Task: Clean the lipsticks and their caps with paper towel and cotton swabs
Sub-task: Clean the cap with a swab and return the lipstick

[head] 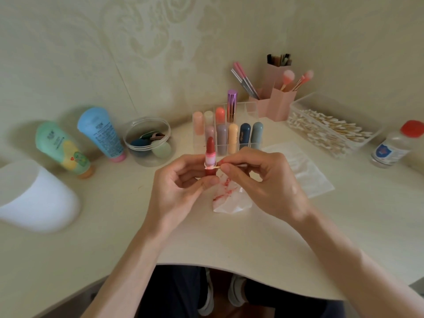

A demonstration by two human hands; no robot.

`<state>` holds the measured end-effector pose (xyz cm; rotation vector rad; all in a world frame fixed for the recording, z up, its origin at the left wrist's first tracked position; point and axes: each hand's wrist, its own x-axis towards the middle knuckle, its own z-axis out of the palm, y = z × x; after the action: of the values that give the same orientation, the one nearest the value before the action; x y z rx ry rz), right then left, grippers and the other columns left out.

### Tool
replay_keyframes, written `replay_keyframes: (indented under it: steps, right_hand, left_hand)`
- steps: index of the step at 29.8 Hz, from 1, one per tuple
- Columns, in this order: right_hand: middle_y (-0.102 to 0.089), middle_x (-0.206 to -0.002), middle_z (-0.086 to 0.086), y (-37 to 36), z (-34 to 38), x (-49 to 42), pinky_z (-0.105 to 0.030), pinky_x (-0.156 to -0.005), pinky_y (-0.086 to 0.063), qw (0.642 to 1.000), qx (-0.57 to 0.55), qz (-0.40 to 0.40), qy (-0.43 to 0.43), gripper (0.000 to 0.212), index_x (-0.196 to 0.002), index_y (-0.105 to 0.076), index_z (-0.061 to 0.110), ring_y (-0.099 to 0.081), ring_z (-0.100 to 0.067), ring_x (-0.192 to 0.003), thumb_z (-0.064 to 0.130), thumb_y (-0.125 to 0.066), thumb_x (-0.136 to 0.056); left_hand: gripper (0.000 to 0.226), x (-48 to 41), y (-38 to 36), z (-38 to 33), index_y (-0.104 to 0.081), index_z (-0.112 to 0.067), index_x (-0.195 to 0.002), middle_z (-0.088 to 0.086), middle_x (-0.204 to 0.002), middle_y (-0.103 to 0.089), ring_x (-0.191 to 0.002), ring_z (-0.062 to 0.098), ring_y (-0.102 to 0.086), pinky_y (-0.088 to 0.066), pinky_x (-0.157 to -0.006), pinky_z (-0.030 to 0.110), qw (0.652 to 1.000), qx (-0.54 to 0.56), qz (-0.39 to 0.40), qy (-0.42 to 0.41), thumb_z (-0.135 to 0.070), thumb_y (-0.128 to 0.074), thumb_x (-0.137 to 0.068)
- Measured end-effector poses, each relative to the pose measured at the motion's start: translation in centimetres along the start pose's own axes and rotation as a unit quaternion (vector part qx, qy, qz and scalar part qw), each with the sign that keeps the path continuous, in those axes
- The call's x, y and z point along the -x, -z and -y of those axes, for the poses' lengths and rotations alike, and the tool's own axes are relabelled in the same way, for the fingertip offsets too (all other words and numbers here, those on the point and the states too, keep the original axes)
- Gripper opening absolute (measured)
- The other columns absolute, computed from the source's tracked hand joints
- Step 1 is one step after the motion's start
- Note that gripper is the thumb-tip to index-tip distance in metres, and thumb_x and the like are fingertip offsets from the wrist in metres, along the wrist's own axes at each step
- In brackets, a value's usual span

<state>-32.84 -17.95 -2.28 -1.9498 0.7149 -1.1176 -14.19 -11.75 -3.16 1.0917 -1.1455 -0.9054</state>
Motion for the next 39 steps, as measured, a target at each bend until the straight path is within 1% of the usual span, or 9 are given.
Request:
replay_keyframes:
  steps: [3, 8, 14, 19, 23, 28, 31, 36, 39]
  right_hand:
    - [-0.074, -0.086, 0.001, 0.05, 0.03, 0.02, -0.040, -0.069, -0.053, 1.000, 0.005, -0.001, 0.005, 0.011, -0.105, -0.081, 0.014, -0.064, -0.021, -0.075, 0.012, -0.073, -0.097]
    - [-0.073, -0.085, -0.001, 0.06, 0.01, 0.16, -0.035, -0.070, -0.053, 1.000, -0.007, -0.014, 0.001, 0.011, -0.105, -0.080, 0.012, -0.064, -0.019, -0.076, 0.009, -0.073, -0.097]
    - [-0.072, -0.085, 0.001, -0.10, 0.04, 0.22, -0.035, -0.068, -0.052, 1.000, 0.005, -0.010, 0.012, 0.013, -0.106, -0.080, 0.017, -0.062, -0.019, -0.073, 0.010, -0.073, -0.097]
    - [-0.072, -0.085, 0.005, -0.01, -0.10, 0.29, -0.025, -0.069, -0.048, 1.000, 0.012, -0.005, 0.010, 0.015, -0.108, -0.080, 0.017, -0.061, -0.016, -0.073, 0.010, -0.073, -0.097]
    - [-0.072, -0.085, 0.007, -0.02, -0.13, 0.32, -0.027, -0.069, -0.048, 1.000, 0.018, -0.006, 0.008, 0.014, -0.106, -0.081, 0.016, -0.062, -0.017, -0.074, 0.008, -0.073, -0.098]
    - [-0.073, -0.086, 0.006, -0.11, 0.12, 0.33, -0.035, -0.069, -0.052, 1.000, 0.015, 0.000, 0.012, 0.012, -0.104, -0.081, 0.016, -0.064, -0.019, -0.076, 0.011, -0.072, -0.098]
    - [-0.074, -0.086, 0.001, 0.02, 0.06, 0.34, -0.044, -0.071, -0.053, 1.000, 0.012, -0.003, 0.006, 0.011, -0.104, -0.081, 0.016, -0.067, -0.023, -0.078, 0.011, -0.072, -0.098]
    - [-0.073, -0.085, 0.002, -0.02, 0.04, 0.40, -0.039, -0.070, -0.053, 1.000, 0.012, -0.006, 0.009, 0.011, -0.105, -0.081, 0.014, -0.065, -0.021, -0.076, 0.012, -0.072, -0.098]
    - [-0.072, -0.085, 0.003, 0.02, 0.01, 0.36, -0.032, -0.069, -0.052, 1.000, 0.011, -0.013, 0.012, 0.013, -0.107, -0.080, 0.017, -0.064, -0.019, -0.075, 0.012, -0.073, -0.098]
  left_hand:
    - [0.028, 0.06, -0.09, -0.13, -0.073, -0.006, -0.097, 0.007, -0.093, -0.080, -0.081, 0.015, -0.076, -0.054, -0.068, 0.017, 1.000, 0.015, -0.008, 0.009, -0.006, -0.082, -0.071]
    - [0.031, 0.27, -0.14, -0.32, -0.073, -0.010, -0.108, 0.005, -0.100, -0.079, -0.092, 0.020, -0.075, -0.059, -0.080, 0.025, 1.000, -0.015, 0.027, -0.005, -0.010, -0.081, -0.078]
    - [0.032, 0.17, -0.11, 0.06, -0.073, -0.005, -0.114, 0.004, -0.098, -0.078, -0.083, 0.012, -0.072, -0.053, -0.071, 0.018, 0.999, -0.019, 0.030, 0.001, -0.010, -0.076, -0.083]
    - [0.029, 0.28, -0.10, 0.50, -0.066, -0.006, -0.129, 0.007, -0.094, -0.075, -0.082, 0.027, -0.073, -0.059, -0.073, 0.034, 0.996, -0.033, 0.086, -0.010, 0.000, -0.056, -0.102]
    - [0.030, 0.38, -0.22, 0.11, -0.069, -0.012, -0.124, -0.007, -0.100, -0.077, -0.094, 0.017, -0.073, -0.055, -0.084, 0.024, 0.994, -0.063, 0.087, -0.016, -0.009, -0.068, -0.094]
    - [0.036, 0.33, -0.35, 0.11, -0.068, -0.013, -0.124, 0.001, -0.102, -0.080, -0.090, 0.016, -0.076, -0.056, -0.075, 0.021, 0.998, -0.015, 0.054, -0.012, -0.006, -0.071, -0.089]
    - [0.026, 0.27, -0.36, 0.20, -0.060, -0.006, -0.116, 0.010, -0.100, -0.079, -0.085, 0.027, -0.078, -0.056, -0.067, 0.025, 0.999, 0.018, 0.050, 0.006, -0.004, -0.069, -0.092]
    - [0.019, 0.29, -0.06, 0.42, -0.062, -0.003, -0.120, 0.013, -0.098, -0.075, -0.085, 0.032, -0.074, -0.056, -0.062, 0.039, 0.996, -0.014, 0.089, -0.019, -0.006, -0.056, -0.103]
    - [0.022, 0.47, 0.06, 0.50, -0.064, -0.006, -0.124, 0.012, -0.086, -0.067, -0.073, 0.021, -0.065, -0.051, -0.064, 0.032, 0.993, -0.054, 0.102, -0.031, -0.009, -0.050, -0.107]
